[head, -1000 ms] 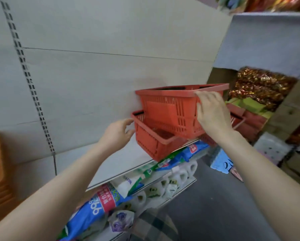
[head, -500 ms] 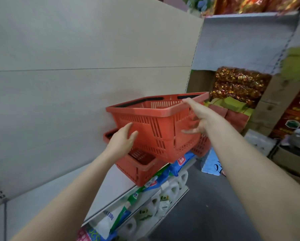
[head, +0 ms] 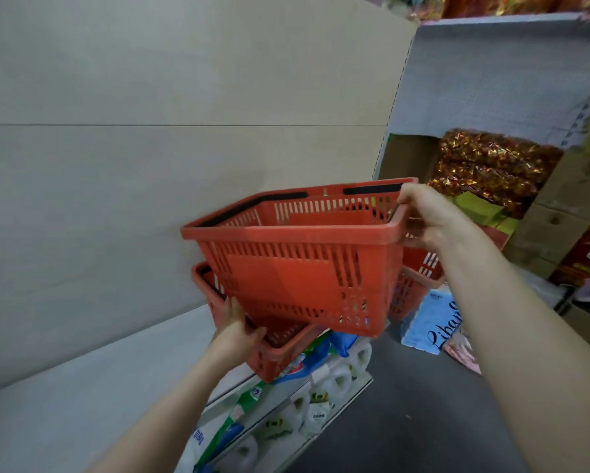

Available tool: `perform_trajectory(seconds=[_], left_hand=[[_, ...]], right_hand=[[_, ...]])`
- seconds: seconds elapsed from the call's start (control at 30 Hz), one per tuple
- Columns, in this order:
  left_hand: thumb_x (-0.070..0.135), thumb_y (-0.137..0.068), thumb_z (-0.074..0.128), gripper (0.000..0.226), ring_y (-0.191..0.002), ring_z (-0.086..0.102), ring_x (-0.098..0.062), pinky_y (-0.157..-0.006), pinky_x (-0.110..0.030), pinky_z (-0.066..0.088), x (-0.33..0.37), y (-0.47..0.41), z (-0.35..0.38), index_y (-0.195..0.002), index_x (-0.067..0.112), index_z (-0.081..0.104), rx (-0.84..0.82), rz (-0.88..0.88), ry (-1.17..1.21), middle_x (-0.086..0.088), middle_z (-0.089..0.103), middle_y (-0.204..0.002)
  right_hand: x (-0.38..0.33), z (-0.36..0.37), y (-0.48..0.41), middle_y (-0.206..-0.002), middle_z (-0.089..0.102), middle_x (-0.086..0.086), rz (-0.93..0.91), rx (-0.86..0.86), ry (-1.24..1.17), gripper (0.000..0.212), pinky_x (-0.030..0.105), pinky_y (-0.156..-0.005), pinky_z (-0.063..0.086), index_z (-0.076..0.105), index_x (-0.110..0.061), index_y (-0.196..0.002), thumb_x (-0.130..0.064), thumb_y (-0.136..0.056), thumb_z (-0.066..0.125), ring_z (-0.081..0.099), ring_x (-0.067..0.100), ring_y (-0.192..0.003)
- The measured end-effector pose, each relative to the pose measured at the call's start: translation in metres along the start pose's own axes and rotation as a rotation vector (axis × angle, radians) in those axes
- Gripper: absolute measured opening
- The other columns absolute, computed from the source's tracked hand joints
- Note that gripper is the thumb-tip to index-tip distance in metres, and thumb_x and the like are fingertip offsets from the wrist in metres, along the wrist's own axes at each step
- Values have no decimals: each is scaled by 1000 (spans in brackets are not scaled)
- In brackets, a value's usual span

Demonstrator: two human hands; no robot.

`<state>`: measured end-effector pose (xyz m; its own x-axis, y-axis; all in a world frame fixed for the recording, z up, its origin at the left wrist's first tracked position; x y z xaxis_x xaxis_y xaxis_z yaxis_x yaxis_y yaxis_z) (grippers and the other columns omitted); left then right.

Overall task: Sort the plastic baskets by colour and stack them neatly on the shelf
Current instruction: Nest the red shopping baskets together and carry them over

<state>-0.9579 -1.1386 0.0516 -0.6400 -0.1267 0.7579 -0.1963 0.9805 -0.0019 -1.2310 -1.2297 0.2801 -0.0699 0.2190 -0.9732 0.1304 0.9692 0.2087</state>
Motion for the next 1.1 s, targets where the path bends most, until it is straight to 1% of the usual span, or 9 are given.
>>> perform_trajectory(seconds=[0.17,0.27,0.4,0.53,0.63,0.73,0.83,0.97,1.1], left_hand=[[17,-83,61,96,-127,46,-39,-98,-44,45,6,3,34,-151,17,-7,217,-164,123,-10,-6,-161],[10,-79,54,86,-111,56,-43,-88,-45,49,9,-1,45,-147,19,3,364,-299,236,-21,31,-148],[11,-84,58,56,-91,66,-30,-75,-36,51,15,0,39,-133,31,40,507,-334,358,-3,67,-108],[16,-94,52,38,-119,56,-30,-101,-40,43,13,9,17,-132,10,54,665,-456,333,-13,60,-131],[33,-100,40,46,-129,49,-28,-109,-40,36,30,21,-6,-135,6,51,774,-388,496,-13,54,-138],[53,-99,23,54,-124,53,-25,-107,-41,38,68,31,-27,-130,19,53,746,-199,994,-8,60,-127],[62,-95,15,58,-113,62,-19,-97,-41,45,94,42,-47,-117,30,59,664,-84,1096,2,69,-116],[61,-93,23,61,-93,72,-17,-73,-33,59,107,48,-66,-117,22,64,518,-62,970,-2,75,-103],[20,-97,48,27,-69,72,-14,-56,-24,56,103,40,-63,-113,4,63,594,-185,720,-2,75,-81]], right_hand=[[-11,-27,-34,-87,58,11,39,-171,350,20,42,-78,58,60,-13,-98,-29,-88,67,59,23,-86],[-19,-41,-61,-78,62,12,-74,-148,378,12,36,-49,59,60,-10,-101,-17,-92,56,61,22,-67],[-22,-67,-109,-82,67,11,-162,-110,315,17,37,-62,55,62,-8,-106,-16,-91,59,66,24,-70],[-28,-78,-138,-84,69,14,-221,-98,298,30,43,-78,58,65,-3,-106,-24,-85,67,69,30,-75],[-30,-73,-150,-75,69,11,-274,-176,255,20,34,-64,55,65,-4,-91,-24,-88,64,67,26,-66],[-30,-65,-161,-69,74,8,-313,-254,223,29,42,-74,58,70,-4,-95,-30,-81,67,71,29,-67],[-25,-53,-166,-56,71,3,-340,-317,192,20,39,-68,56,67,-7,-84,-26,-88,65,68,20,-48],[-12,-39,-174,-46,65,1,-349,-375,218,21,33,-46,57,63,-8,-78,-21,-94,60,62,15,-37],[-6,-20,-202,-46,66,2,-365,-447,349,23,31,-41,55,64,-5,-80,-20,-96,57,62,15,-37]])
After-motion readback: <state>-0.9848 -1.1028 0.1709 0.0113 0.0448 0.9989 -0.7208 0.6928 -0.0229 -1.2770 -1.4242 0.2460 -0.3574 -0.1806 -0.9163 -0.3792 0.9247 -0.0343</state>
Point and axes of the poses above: each hand's wrist, its own y-axis away from the middle knuckle, its own z-axis out of the palm, x = y × z, the point moved 2 cm from there along -y, towards the middle knuckle
